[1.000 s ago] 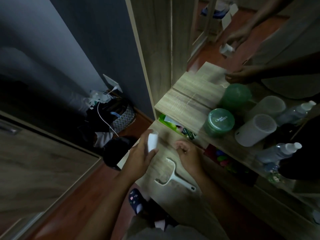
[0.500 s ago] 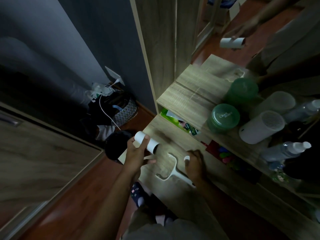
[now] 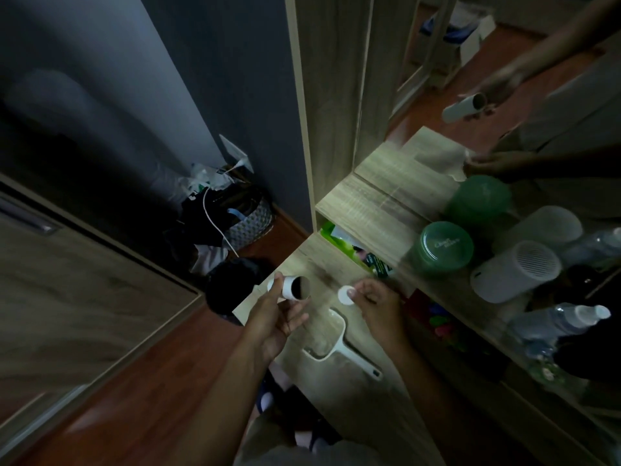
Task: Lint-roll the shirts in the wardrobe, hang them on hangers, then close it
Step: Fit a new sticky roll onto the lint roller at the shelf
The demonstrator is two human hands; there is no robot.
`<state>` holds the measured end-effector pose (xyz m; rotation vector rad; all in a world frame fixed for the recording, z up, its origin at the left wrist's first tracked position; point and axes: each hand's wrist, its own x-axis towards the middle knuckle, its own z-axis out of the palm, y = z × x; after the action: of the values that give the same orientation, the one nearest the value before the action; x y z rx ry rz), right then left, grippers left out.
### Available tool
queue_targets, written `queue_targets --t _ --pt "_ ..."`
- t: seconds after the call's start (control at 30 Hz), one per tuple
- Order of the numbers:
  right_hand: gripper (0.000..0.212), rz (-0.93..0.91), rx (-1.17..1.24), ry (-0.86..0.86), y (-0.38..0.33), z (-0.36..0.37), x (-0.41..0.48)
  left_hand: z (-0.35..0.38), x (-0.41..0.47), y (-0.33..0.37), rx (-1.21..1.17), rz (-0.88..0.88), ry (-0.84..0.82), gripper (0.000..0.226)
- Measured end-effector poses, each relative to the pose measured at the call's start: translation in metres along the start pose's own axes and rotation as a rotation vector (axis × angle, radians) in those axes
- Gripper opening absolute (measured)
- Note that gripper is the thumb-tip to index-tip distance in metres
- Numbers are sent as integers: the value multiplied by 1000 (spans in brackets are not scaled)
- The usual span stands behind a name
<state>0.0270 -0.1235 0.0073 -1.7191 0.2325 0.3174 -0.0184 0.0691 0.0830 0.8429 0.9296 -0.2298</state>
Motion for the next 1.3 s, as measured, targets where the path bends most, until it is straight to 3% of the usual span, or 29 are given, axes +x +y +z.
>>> queue_targets --t 0.17,0.37,0.67,1.1,1.3 --pt "7 -102 155 -186 -67 11 -15 2 1 0 18 14 -4 34" --pt "8 -147 196 -243 -80 25 -21 7 1 2 43 36 -18 41" --pt "11 -206 58 -228 -70 30 -16 8 -2 2 71 46 -32 41" --pt "16 -224 45 -211 -60 33 -21 10 -9 13 -123 85 -101 51" --pt "7 -207 -7 -148 -39 29 -15 11 -8 14 -103 149 -115 46"
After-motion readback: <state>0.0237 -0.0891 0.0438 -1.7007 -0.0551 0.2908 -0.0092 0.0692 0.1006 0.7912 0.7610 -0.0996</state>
